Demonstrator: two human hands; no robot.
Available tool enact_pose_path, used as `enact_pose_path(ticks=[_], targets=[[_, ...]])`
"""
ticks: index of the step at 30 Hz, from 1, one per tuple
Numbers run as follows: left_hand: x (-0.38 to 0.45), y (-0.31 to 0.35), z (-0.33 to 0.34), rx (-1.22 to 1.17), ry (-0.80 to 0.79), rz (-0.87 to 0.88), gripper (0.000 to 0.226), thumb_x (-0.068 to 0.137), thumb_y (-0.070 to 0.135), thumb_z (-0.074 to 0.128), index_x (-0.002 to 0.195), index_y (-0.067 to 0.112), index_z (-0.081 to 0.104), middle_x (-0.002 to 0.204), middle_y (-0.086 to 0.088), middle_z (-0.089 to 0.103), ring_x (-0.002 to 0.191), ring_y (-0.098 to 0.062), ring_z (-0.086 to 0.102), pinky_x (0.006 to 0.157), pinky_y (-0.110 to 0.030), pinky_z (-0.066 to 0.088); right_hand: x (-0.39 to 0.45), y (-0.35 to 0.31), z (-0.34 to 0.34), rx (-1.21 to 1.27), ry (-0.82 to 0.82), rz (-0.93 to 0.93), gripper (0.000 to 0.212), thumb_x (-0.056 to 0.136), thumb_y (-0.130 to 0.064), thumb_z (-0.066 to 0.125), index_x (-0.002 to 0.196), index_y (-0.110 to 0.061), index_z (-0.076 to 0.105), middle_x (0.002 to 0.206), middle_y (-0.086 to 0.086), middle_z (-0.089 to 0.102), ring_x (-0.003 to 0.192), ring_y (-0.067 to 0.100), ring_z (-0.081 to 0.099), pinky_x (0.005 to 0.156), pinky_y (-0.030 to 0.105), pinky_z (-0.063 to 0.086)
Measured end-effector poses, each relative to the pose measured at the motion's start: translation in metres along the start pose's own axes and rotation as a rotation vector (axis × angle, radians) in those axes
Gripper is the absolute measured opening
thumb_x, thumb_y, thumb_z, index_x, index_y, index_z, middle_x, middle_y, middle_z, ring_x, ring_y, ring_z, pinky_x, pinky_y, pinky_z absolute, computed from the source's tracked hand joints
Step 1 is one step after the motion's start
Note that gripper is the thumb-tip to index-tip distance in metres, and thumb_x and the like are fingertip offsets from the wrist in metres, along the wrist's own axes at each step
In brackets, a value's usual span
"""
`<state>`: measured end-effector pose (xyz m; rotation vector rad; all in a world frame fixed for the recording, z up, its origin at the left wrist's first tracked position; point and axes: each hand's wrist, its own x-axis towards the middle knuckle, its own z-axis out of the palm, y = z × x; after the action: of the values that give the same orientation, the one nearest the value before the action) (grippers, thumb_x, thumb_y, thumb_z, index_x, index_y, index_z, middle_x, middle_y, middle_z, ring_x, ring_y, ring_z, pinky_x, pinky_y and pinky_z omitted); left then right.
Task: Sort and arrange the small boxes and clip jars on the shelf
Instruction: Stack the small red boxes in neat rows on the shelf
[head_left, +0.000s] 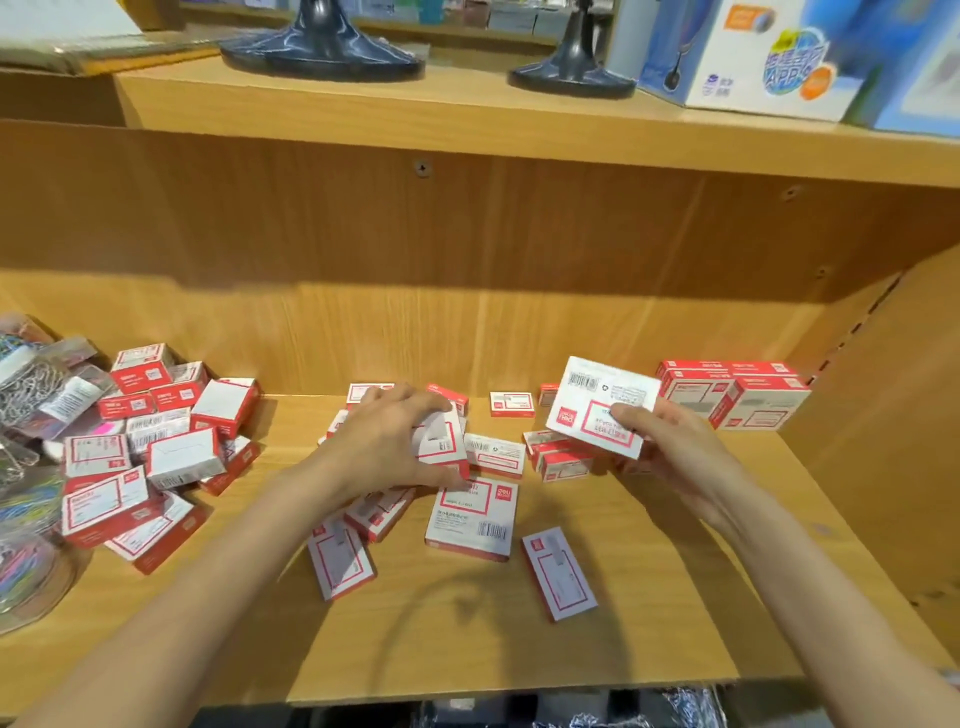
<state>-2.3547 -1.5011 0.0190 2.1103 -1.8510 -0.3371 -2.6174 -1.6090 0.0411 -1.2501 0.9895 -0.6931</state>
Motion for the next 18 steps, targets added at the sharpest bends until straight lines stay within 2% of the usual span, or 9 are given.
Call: enact_pose_path(ticks=[2, 4, 6, 8, 12, 14, 16, 18], targets=[[0.001, 0.015, 0.0, 0.004, -0.035, 0.029, 0.083, 0.059, 0.061, 0.073, 0.13, 0.033, 0.042, 0.128, 0.006, 0.043, 0.117, -0.018, 0.031, 0.097, -0.032, 0.028, -0.006, -0.004, -0.01, -0.102, -0.012, -0.037, 0.02, 0.084, -0.01, 0.061, 0.103, -0.003, 0.063, 0.082, 0.007, 0.073, 0.066, 0.018, 0.066, 0.067, 0.033, 0.051], [0.006, 0.025, 0.004, 0.039, -0.077, 0.043, 0.082, 0.063, 0.061, 0.071, 0.132, 0.031, 0.039, 0.136, 0.005, 0.039, 0.122, -0.019, 0.029, 0.099, -0.033, 0.025, -0.015, -0.011, -0.021, -0.188, -0.035, -0.092, 0.019, 0.08, 0.001, 0.063, 0.099, -0.004, 0.062, 0.079, 0.003, 0.073, 0.066, 0.011, 0.067, 0.06, 0.022, 0.053], [0.01, 0.028, 0.011, 0.08, -0.114, 0.028, 0.08, 0.067, 0.059, 0.069, 0.134, 0.03, 0.037, 0.141, 0.003, 0.035, 0.126, -0.022, 0.027, 0.102, -0.035, 0.025, -0.026, -0.016, -0.03, -0.299, -0.045, -0.147, 0.028, 0.075, 0.011, 0.065, 0.092, -0.009, 0.061, 0.075, -0.002, 0.07, 0.061, 0.0, 0.064, 0.053, 0.011, 0.047], [0.014, 0.029, 0.016, 0.142, -0.15, 0.028, 0.08, 0.07, 0.059, 0.067, 0.137, 0.029, 0.034, 0.145, 0.0, 0.032, 0.13, -0.024, 0.025, 0.106, -0.039, 0.024, -0.034, -0.016, -0.04, -0.448, -0.06, -0.157, 0.034, 0.072, 0.011, 0.069, 0.093, -0.014, 0.06, 0.083, -0.003, 0.067, 0.063, -0.007, 0.062, 0.056, 0.007, 0.046], [0.021, 0.051, 0.018, 0.159, -0.094, 0.139, 0.078, 0.073, 0.06, 0.063, 0.139, 0.031, 0.033, 0.147, 0.003, 0.028, 0.134, -0.022, 0.021, 0.11, -0.039, 0.015, -0.046, -0.004, -0.061, -0.647, -0.096, -0.085, 0.035, 0.073, 0.0, 0.073, 0.101, -0.014, 0.057, 0.094, -0.005, 0.065, 0.077, -0.008, 0.063, 0.062, 0.008, 0.048], [0.023, 0.073, 0.027, 0.014, -0.042, 0.28, 0.068, 0.075, 0.055, 0.064, 0.133, 0.028, 0.043, 0.141, 0.004, 0.037, 0.13, -0.019, 0.028, 0.108, -0.034, 0.021, -0.049, 0.007, -0.07, -0.783, -0.105, -0.077, 0.034, 0.076, -0.009, 0.073, 0.1, -0.022, 0.055, 0.1, -0.008, 0.063, 0.09, -0.001, 0.062, 0.071, 0.013, 0.05], [0.024, 0.094, 0.041, -0.087, -0.058, 0.4, 0.061, 0.074, 0.054, 0.061, 0.125, 0.023, 0.052, 0.13, 0.004, 0.048, 0.124, -0.017, 0.037, 0.105, -0.033, 0.028, -0.052, 0.016, -0.079, -0.852, -0.09, -0.085, 0.033, 0.077, -0.012, 0.073, 0.099, -0.027, 0.053, 0.104, -0.01, 0.061, 0.098, 0.005, 0.059, 0.078, 0.016, 0.05], [0.026, 0.105, 0.055, -0.08, -0.087, 0.429, 0.05, 0.079, 0.045, 0.062, 0.123, 0.022, 0.053, 0.127, 0.005, 0.049, 0.121, -0.015, 0.037, 0.104, -0.034, 0.029, -0.056, 0.02, -0.084, -0.873, -0.055, -0.125, 0.034, 0.078, -0.011, 0.071, 0.101, -0.027, 0.052, 0.104, -0.013, 0.058, 0.099, 0.003, 0.056, 0.075, 0.013, 0.049]])
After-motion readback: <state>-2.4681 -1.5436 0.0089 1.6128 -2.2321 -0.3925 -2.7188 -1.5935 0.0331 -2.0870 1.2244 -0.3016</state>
